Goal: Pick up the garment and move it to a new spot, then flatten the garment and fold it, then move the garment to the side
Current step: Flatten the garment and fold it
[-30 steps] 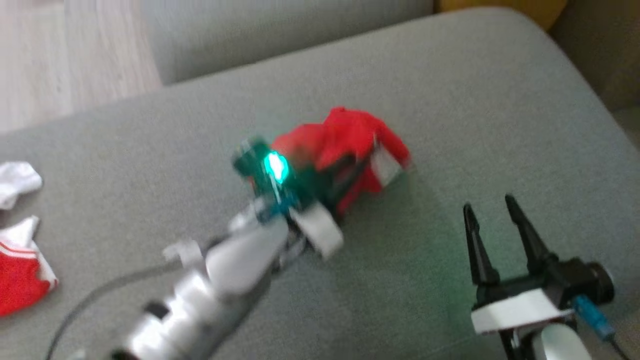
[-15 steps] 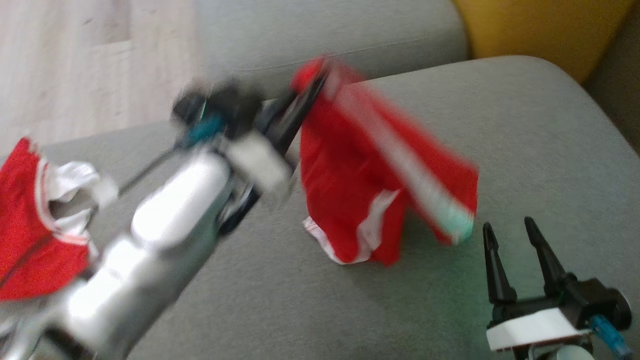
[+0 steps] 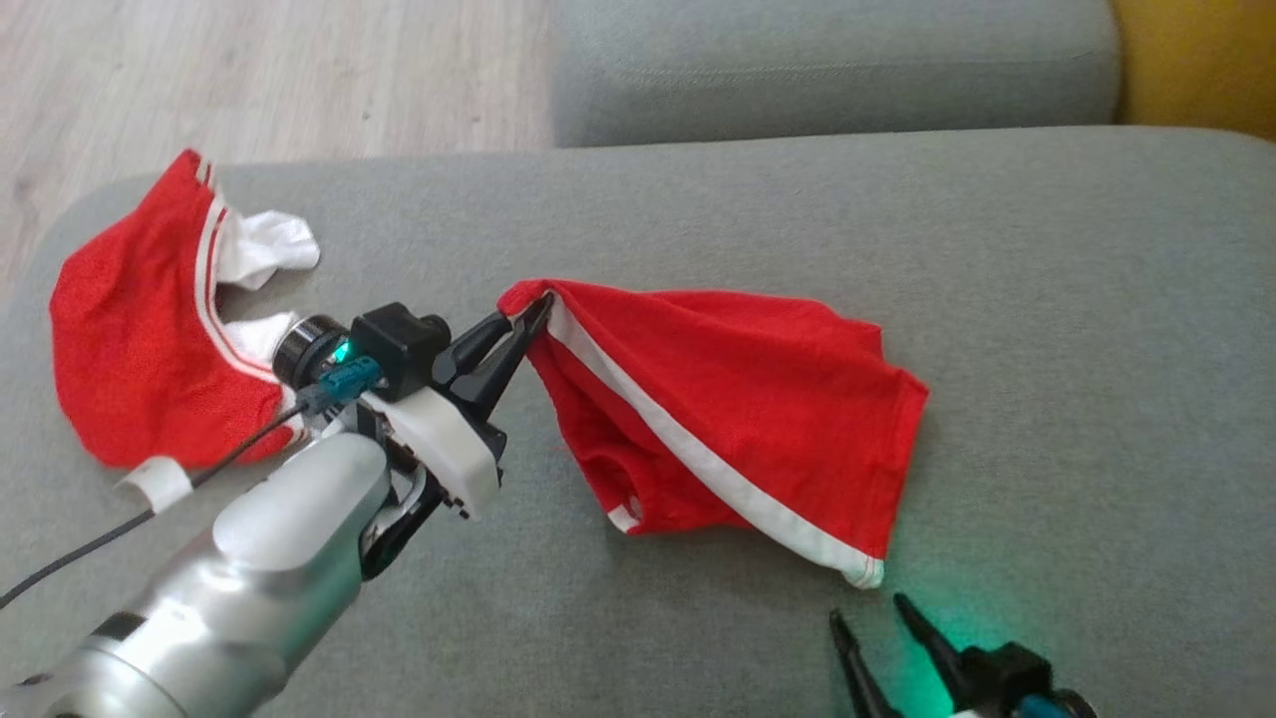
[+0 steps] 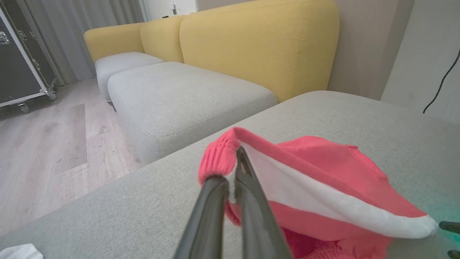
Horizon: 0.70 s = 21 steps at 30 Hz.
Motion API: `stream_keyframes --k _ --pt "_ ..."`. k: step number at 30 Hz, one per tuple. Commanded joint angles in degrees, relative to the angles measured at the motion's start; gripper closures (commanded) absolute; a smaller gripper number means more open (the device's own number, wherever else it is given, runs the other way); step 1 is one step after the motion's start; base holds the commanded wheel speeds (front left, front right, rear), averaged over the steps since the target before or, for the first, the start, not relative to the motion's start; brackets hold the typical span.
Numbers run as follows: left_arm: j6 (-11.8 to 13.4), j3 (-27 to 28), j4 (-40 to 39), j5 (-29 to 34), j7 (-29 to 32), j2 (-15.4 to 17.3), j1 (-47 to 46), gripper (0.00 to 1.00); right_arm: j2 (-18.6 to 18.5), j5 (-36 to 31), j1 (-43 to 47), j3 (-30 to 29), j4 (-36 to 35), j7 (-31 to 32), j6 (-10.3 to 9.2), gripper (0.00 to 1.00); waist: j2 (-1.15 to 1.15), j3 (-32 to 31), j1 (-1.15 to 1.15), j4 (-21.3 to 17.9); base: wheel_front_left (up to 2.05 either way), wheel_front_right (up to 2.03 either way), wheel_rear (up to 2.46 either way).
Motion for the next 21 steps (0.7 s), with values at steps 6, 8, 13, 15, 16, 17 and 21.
stream_keyframes --k 6,8,13,15,16,17,21 --pt "0.09 0.49 1.1 -0.96 -1.64 0.2 -5.42 1.0 -2.62 2.19 -7.34 5.51 4.0 -0.35 -0.04 0.0 0.0 1.68 0.0 1.19 0.0 0.0 0.0" --pt "0.09 0.13 1.32 -1.24 -1.76 0.16 -5.74 1.0 -2.68 2.22 -7.86 6.0 4.57 -0.35 -0.04 0.0 0.0 1.75 0.0 1.29 0.0 0.0 0.0" --pt "0.09 -1.08 1.66 -1.78 -1.91 0.25 -6.27 1.0 -2.88 1.71 -8.54 6.46 4.76 -0.35 -0.04 1.0 0.0 1.49 0.0 1.33 0.0 0.0 0.0" --pt "0.09 -1.82 1.72 -1.98 -1.94 0.42 -6.24 1.0 -2.87 1.22 -8.52 5.77 3.83 -0.35 -0.04 1.0 0.0 1.05 0.0 1.12 0.0 0.0 0.0" --pt "0.09 -2.11 1.76 -2.11 -1.95 0.56 -6.19 1.0 -2.9 0.92 -8.42 5.3 3.15 -0.35 -0.04 1.0 0.0 0.75 0.0 0.98 0.0 0.0 0.0" --pt "0.09 -2.36 1.74 -2.24 -1.96 0.73 -6.12 1.0 -2.97 0.49 -8.31 4.72 2.18 -0.35 -0.04 1.0 0.0 0.42 0.0 0.81 0.0 0.0 0.0" --pt "0.09 -2.81 0.91 -1.94 -1.99 1.56 -6.04 1.0 -3.25 -1.61 -8.35 0.28 -4.15 -0.35 -0.04 1.0 0.0 -1.06 0.0 -0.16 0.0 0.0 0.0"
